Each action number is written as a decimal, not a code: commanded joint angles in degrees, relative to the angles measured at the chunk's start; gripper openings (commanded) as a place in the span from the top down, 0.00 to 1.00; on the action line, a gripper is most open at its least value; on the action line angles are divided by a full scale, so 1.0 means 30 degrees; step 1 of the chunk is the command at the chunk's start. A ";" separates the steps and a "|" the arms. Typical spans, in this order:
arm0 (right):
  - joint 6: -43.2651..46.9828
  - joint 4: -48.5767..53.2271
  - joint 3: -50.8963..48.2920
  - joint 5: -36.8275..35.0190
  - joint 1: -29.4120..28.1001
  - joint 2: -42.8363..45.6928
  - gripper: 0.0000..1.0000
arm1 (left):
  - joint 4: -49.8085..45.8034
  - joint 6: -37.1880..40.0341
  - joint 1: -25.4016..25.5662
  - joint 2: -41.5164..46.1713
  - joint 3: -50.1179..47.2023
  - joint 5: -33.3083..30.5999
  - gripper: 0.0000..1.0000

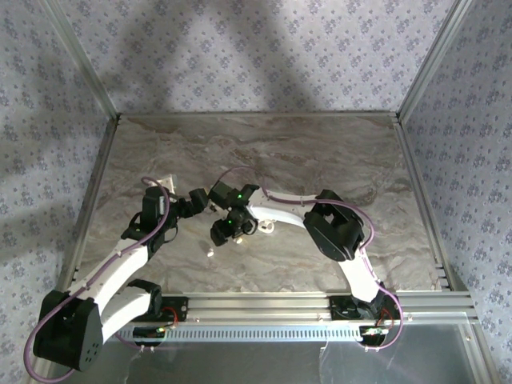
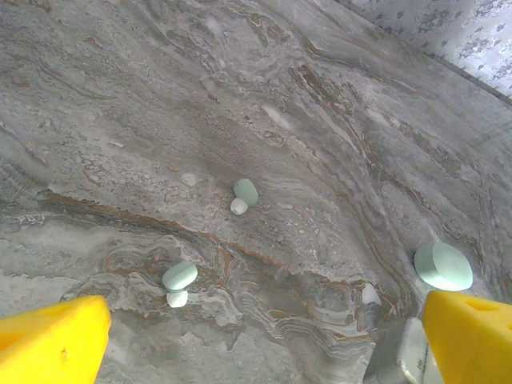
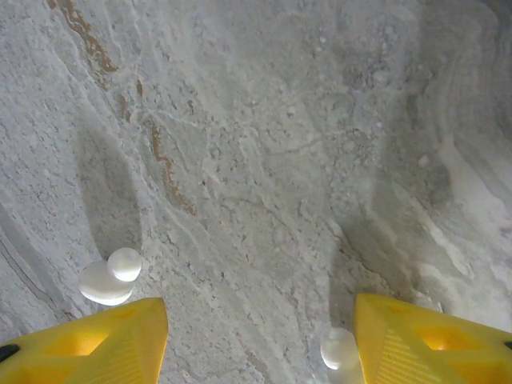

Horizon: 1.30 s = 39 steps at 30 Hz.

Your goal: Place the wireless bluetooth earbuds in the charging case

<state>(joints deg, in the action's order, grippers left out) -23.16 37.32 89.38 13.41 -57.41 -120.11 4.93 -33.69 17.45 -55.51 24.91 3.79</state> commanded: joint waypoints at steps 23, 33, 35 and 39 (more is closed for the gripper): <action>-0.0588 0.0693 -0.0617 -0.0174 -0.0893 0.2284 0.35 | 0.0569 -0.0334 -0.0105 0.0864 -0.0414 0.0289 0.00; -0.5984 -0.3407 -0.5484 -0.3040 -0.1091 0.6066 0.50 | 0.1307 -0.0836 -0.0031 0.0123 -0.0582 0.0849 0.00; -0.6593 -0.3931 -0.6181 -0.3380 -0.1022 0.6487 0.52 | 0.1484 -0.0924 0.0027 -0.0055 -0.0601 0.0983 0.00; -0.7734 -0.5118 -0.7938 -0.3988 -0.0903 0.7098 0.52 | 0.1839 -0.1012 0.0318 -0.0526 -0.0596 0.1116 0.00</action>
<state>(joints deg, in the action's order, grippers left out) -41.19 24.91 68.51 4.97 -60.25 -100.66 7.68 -35.92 17.72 -56.40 23.40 5.65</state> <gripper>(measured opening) 0.481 0.997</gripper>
